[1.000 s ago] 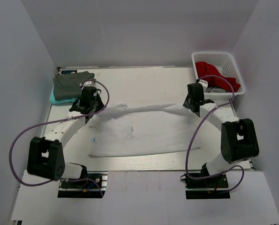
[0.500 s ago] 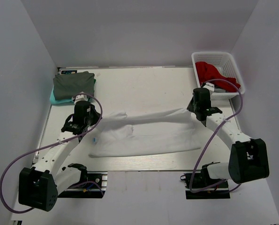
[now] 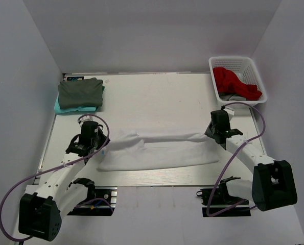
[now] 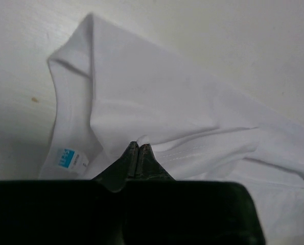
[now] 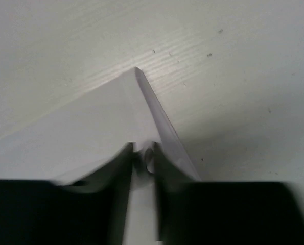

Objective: Fold and stack the t-shirts
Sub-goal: Fold the other side of the tshirt into a rectangle

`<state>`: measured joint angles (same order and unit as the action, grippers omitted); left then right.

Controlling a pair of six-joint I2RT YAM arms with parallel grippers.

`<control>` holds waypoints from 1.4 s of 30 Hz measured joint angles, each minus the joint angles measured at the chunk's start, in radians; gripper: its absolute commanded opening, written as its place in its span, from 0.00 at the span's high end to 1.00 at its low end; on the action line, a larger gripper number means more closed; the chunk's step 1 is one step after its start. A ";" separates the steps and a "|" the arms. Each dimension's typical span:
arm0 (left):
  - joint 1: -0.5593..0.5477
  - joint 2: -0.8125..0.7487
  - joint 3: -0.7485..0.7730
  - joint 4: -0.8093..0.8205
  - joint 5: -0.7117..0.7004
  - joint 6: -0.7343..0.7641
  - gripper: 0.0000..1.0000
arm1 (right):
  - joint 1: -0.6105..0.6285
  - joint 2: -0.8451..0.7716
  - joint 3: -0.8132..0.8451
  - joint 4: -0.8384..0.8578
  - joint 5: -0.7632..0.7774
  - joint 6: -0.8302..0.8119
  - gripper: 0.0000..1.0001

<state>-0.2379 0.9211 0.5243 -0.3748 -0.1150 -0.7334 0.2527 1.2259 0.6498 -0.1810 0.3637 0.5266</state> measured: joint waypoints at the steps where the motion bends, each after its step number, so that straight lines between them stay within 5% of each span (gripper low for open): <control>1: 0.000 -0.009 -0.016 -0.013 0.010 -0.006 0.87 | 0.000 -0.009 -0.024 -0.001 -0.003 0.016 0.53; 4: 0.000 -0.023 -0.044 -0.101 0.073 -0.035 0.08 | -0.002 -0.024 -0.085 -0.043 -0.015 0.042 0.34; 5: 0.000 -0.029 -0.045 -0.138 0.098 -0.044 0.00 | -0.002 -0.031 -0.092 -0.067 -0.019 0.048 0.30; 8: 0.000 -0.087 -0.040 -0.239 0.155 -0.078 0.00 | -0.002 -0.108 -0.093 -0.156 -0.001 0.047 0.10; 11: 0.000 -0.162 -0.005 -0.306 0.182 -0.078 0.00 | -0.002 -0.247 -0.075 -0.216 0.029 0.027 0.10; 15: 0.000 -0.164 0.032 -0.194 0.235 -0.065 0.00 | -0.003 -0.328 -0.039 -0.180 -0.030 0.011 0.10; 24: -0.032 0.373 0.158 0.197 0.458 -0.038 0.00 | 0.011 -0.084 0.018 -0.018 -0.306 -0.027 0.10; 29: -0.127 0.508 0.187 0.309 0.546 -0.037 0.00 | 0.012 0.037 0.067 0.018 -0.344 -0.029 0.10; 42: -0.272 0.311 0.039 0.211 0.579 -0.044 0.00 | 0.011 0.061 0.029 0.006 -0.340 -0.019 0.10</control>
<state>-0.5102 1.2316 0.5629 -0.1638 0.4637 -0.7773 0.2638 1.2869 0.6788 -0.1749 0.0235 0.5076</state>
